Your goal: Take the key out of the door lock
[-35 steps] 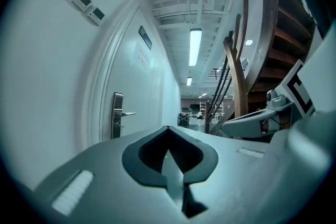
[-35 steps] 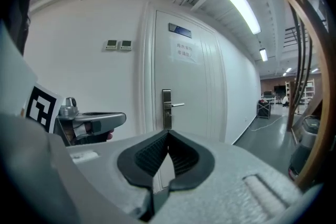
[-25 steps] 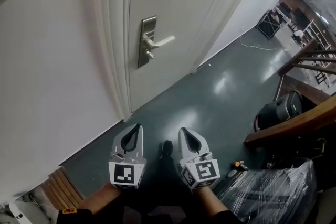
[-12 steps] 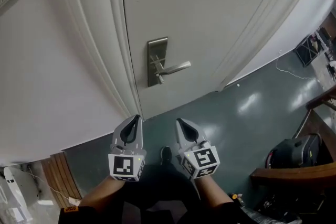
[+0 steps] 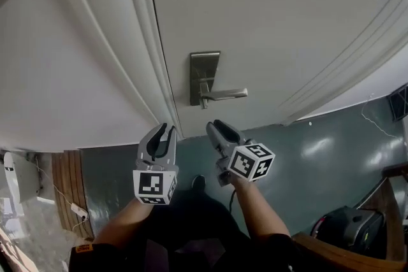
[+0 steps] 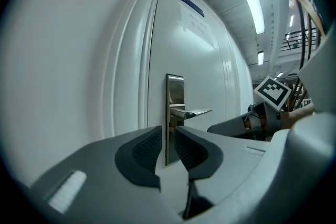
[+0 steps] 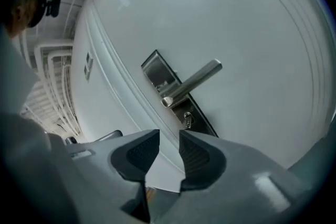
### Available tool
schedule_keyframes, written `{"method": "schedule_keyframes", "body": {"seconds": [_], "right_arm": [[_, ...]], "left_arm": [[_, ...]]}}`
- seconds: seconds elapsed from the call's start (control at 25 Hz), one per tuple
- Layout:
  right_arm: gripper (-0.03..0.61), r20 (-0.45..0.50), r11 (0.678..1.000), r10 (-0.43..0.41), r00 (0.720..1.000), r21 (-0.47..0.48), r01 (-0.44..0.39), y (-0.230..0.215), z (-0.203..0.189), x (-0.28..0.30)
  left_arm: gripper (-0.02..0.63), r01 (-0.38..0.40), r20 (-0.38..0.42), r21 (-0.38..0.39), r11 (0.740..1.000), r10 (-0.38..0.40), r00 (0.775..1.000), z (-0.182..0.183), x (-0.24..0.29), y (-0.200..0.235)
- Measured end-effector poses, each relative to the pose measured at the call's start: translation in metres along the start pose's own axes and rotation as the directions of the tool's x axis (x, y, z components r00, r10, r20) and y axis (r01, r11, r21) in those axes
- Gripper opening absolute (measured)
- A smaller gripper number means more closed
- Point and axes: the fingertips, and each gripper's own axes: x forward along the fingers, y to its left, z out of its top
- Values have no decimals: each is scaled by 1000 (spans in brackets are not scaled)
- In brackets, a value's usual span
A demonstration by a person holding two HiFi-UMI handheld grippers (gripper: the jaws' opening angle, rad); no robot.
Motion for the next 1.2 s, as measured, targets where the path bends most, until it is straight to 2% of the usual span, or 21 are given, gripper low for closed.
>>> {"method": "schedule_keyframes", "body": {"seconds": [0.16, 0.28, 0.44, 0.6, 0.84, 1.08, 1.2], "right_arm": [[108, -35, 983, 76, 996, 169, -69, -20, -2, 30], [124, -47, 943, 129, 991, 315, -108, -28, -9, 47], [132, -27, 891, 193, 981, 423, -164, -30, -10, 59], [132, 4, 851, 233, 972, 484, -206, -30, -5, 69], [124, 30, 812, 262, 965, 534, -237, -38, -1, 79], [39, 76, 760, 297, 952, 585, -283, -37, 2, 85], [32, 84, 743, 298, 951, 604, -287, -38, 1, 87]], "left_arm": [[94, -64, -23, 15, 998, 65, 998, -8, 6, 8], [94, -101, -44, 24, 995, 102, 994, -14, 11, 14], [94, -134, -64, 44, 990, 137, 989, -20, 14, 21], [93, -147, -83, 29, 989, 149, 985, -24, 15, 23], [83, -164, -87, 21, 986, 165, 982, -26, 15, 25], [78, -172, -90, 19, 985, 173, 981, -26, 15, 31], [77, -173, -92, 17, 985, 174, 980, -26, 16, 33]]}}
